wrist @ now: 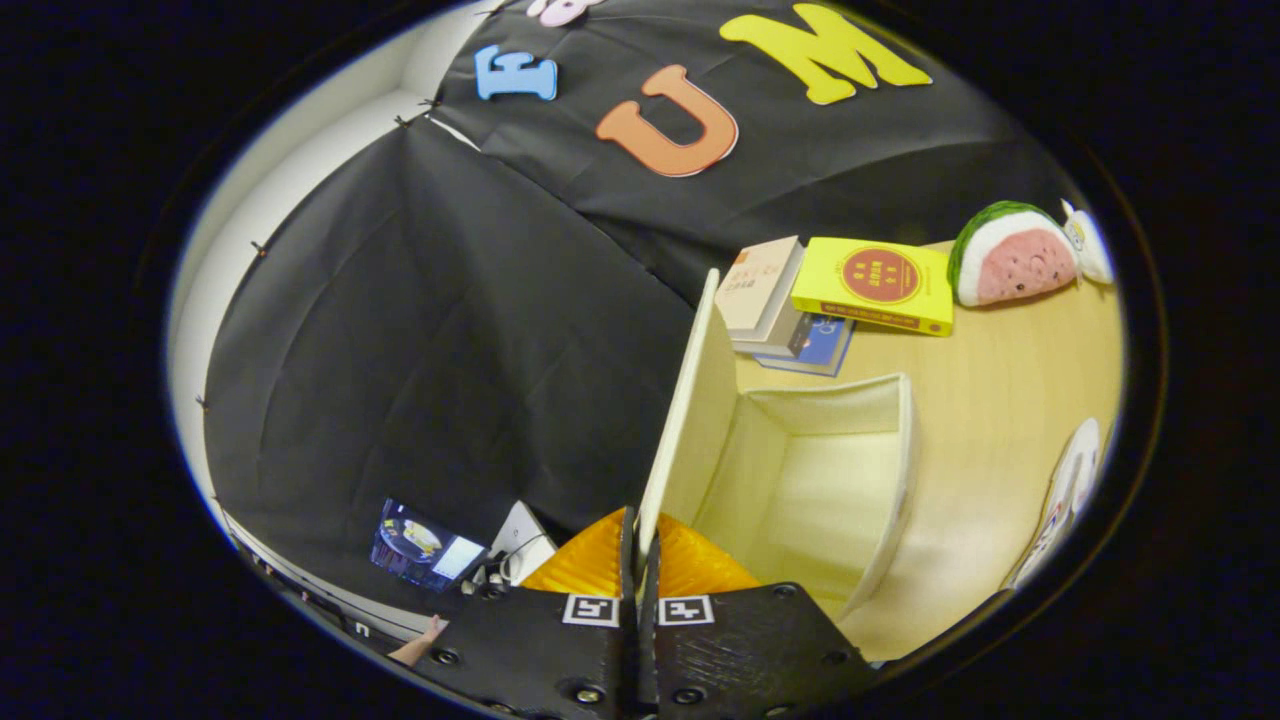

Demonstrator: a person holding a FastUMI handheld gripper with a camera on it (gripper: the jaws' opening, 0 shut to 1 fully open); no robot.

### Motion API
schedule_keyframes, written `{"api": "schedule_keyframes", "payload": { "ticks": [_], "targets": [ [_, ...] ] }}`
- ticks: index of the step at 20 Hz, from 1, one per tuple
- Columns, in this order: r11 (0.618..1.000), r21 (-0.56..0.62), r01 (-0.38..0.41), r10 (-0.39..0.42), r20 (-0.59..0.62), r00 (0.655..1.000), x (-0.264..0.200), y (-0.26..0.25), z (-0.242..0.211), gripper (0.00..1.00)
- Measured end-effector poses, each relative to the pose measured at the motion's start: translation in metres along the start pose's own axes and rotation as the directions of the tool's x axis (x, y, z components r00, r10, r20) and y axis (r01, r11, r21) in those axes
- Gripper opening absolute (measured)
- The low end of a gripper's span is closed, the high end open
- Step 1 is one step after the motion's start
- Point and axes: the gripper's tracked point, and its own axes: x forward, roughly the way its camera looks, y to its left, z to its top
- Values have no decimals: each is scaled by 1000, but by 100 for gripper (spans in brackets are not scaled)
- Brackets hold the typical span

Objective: Open the storage box then place both shoes into the box .Put the left shoe in first, then the right shoe, with the right side of both shoes facing outward in a uniform manner.

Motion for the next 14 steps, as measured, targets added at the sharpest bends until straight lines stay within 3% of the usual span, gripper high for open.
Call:
{"api": "schedule_keyframes", "payload": {
  "ticks": [8, 12, 14],
  "targets": [
    [998, 4, -61, 61, -24, 998, 57, 62, 12, 5],
    [995, -95, -15, 13, -25, 1000, 90, 80, 16, 19],
    [991, -130, 27, -30, -26, 999, 104, 82, 14, 34]
  ]
}}
